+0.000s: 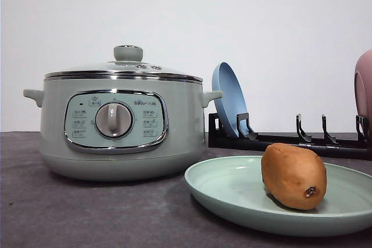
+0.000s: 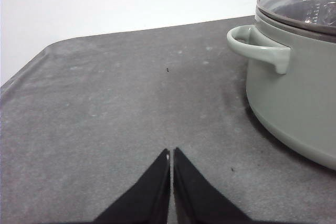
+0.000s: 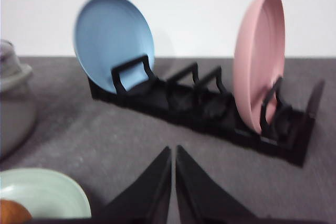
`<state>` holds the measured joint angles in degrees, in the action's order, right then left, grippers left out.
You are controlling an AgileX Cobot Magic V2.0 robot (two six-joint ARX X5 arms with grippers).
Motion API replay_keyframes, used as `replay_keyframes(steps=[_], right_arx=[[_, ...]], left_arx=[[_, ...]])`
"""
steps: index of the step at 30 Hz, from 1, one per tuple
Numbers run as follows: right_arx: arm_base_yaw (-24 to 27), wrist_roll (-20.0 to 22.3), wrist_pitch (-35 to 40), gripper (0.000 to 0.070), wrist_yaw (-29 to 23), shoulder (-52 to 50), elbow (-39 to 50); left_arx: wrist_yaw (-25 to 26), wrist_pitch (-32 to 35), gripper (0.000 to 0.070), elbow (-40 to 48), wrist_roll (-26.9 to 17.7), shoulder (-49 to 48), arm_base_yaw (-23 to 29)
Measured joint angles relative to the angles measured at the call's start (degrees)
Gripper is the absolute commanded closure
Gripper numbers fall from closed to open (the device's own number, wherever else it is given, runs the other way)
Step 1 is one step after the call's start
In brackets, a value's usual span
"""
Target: Transfer potato from steamer to green plate
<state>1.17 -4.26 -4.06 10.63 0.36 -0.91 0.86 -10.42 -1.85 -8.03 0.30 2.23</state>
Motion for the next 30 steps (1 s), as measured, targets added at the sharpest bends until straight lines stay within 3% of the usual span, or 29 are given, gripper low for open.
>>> replay_keyframes(steps=[5, 30], right_arx=[[0.0, 0.0, -5.1, 0.0699, -0.1, 0.0, 0.0], [-0.3, 0.0, -5.0, 0.0699, -0.2, 0.0, 0.0]], left_arx=[[0.0, 0.0, 0.0699, 0.0, 0.0, 0.0, 0.0], [0.0, 0.0, 0.0699, 0.0, 0.0, 0.0, 0.0]])
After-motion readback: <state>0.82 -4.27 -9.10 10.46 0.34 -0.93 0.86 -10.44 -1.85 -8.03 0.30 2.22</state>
